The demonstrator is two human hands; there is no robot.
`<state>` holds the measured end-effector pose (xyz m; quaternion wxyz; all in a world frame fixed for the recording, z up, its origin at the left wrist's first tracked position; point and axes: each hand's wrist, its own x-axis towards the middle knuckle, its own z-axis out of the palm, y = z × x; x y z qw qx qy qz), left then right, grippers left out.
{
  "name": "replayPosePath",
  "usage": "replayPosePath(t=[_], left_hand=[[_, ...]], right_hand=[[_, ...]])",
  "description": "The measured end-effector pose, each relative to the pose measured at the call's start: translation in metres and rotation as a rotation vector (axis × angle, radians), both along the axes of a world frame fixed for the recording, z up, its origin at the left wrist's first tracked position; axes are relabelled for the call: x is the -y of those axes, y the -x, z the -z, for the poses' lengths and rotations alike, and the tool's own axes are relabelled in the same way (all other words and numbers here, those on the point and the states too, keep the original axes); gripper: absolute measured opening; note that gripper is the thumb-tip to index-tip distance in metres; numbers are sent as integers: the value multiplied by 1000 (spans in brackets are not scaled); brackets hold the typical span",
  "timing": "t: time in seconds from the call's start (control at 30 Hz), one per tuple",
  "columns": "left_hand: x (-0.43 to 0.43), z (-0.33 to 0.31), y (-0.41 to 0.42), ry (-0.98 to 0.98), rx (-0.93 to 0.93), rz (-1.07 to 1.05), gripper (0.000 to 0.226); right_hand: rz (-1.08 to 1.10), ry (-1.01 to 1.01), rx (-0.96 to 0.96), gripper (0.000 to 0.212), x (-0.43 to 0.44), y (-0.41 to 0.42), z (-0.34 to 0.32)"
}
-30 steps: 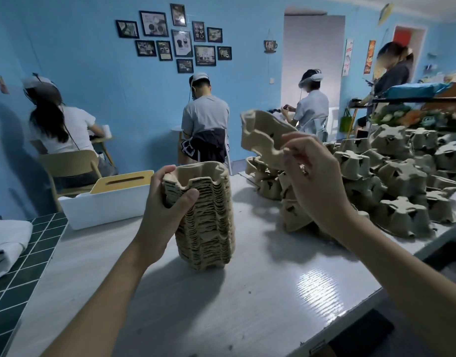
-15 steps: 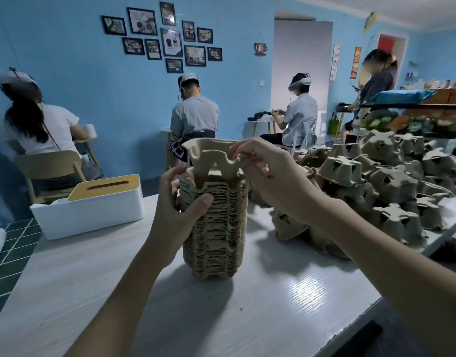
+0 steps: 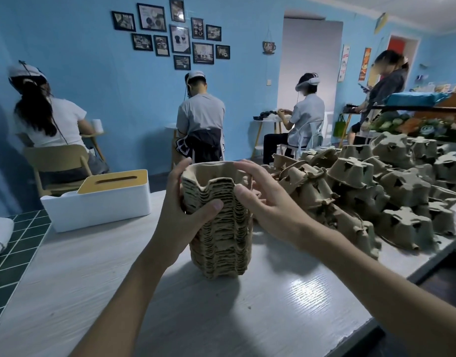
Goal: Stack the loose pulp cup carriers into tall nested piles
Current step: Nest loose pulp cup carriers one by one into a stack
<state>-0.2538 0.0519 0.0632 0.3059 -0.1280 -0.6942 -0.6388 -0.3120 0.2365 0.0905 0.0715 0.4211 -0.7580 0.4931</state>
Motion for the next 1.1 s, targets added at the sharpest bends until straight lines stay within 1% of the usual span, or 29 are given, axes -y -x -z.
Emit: replayPosePath(t=[0.07,0.13,0.2,0.27,0.33,0.4,0.47,0.57,0.67,0.77,0.83,0.9,1.0,1.1], left_hand=[[0,-1,1,1,-24,-32,76],[1,-2,2,-3,-42,-62,71],[2,-1,4,-9,-49,-92,71],[4,-1,6,-20,-51,-108,72],[7,-1,9,-16,-54,-119,74],[10,0,11,9,-55,-129,76],[12,0,13,24,-57,-134,76],[15,1,14,38,-62,-135,77],[20,0,14,41,-71,-132,76],[24,0,14,45,-71,-124,75],[25,0,15,50,-70,-121,76],[25,1,15,58,-70,-123,76],[26,2,16,59,-70,-119,75],[26,2,16,62,-68,-119,74]], right_hand=[[-17,54,27,61,5,-1,4],[-36,74,43,56,5,0,5],[-28,136,73,41,2,1,8],[95,197,84,30,-5,4,17],[297,111,60,27,-11,11,36],[394,-31,62,30,-17,17,56],[410,-118,76,39,-17,21,73],[407,-156,33,46,-10,26,82],[429,-181,-86,52,0,38,81],[506,-331,-171,61,10,49,72],[551,-434,-190,60,14,55,67],[567,-492,-182,55,16,60,67],[597,-511,-179,45,17,62,70],[617,-515,-255,44,14,61,71]])
